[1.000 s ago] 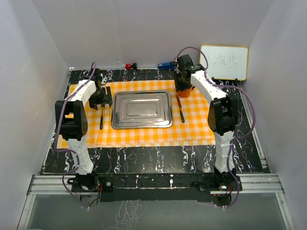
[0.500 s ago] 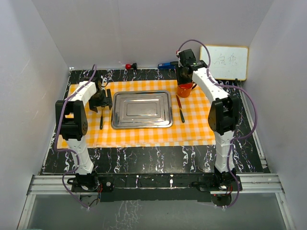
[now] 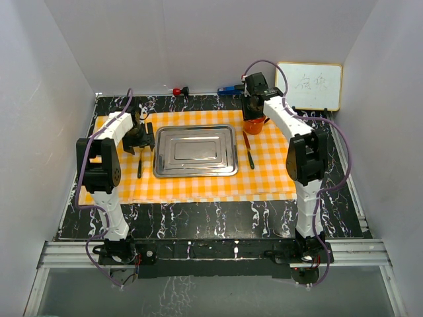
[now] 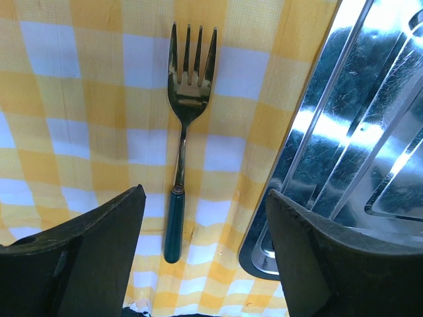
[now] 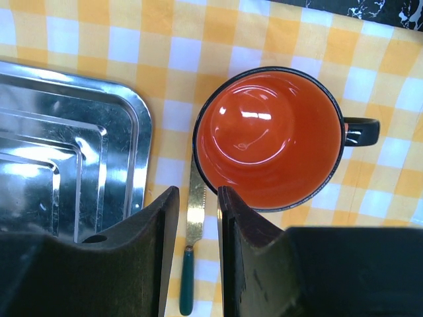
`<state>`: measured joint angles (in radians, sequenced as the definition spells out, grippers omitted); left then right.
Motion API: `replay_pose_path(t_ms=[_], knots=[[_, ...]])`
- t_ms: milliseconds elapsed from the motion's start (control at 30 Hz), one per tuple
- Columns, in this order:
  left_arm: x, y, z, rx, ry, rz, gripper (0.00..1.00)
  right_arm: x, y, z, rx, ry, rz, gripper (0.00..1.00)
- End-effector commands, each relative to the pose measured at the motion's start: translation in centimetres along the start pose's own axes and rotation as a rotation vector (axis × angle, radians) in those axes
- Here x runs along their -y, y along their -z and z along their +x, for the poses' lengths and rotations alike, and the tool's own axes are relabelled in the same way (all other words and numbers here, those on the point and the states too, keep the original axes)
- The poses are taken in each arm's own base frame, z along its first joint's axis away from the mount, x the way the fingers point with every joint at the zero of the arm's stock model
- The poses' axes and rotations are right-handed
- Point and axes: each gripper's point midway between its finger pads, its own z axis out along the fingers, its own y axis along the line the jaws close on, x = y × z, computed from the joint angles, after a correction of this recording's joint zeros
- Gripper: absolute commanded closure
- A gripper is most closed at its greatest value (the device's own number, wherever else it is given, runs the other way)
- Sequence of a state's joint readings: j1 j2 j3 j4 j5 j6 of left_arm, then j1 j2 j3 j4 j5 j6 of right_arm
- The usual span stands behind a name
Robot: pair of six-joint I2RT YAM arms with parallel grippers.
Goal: Set the dinner table for one person
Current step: Adjust the cup on the napkin.
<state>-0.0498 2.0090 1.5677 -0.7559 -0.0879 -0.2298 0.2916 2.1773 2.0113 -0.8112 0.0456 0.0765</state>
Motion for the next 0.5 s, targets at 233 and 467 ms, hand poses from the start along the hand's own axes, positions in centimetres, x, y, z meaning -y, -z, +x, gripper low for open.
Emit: replay_pose_path(t_ms=[233, 467], knots=[[0.1, 1.1, -0.2, 0.019, 0.002, 0.006, 0.27, 0.6, -2.1, -2.0, 0.075, 0.03, 0.013, 0.71], [0.0, 0.9, -0.1, 0.012, 0.005, -0.001, 0.27, 0.8, -3.8, -0.8, 0.039, 0.037, 0.018, 0.72]])
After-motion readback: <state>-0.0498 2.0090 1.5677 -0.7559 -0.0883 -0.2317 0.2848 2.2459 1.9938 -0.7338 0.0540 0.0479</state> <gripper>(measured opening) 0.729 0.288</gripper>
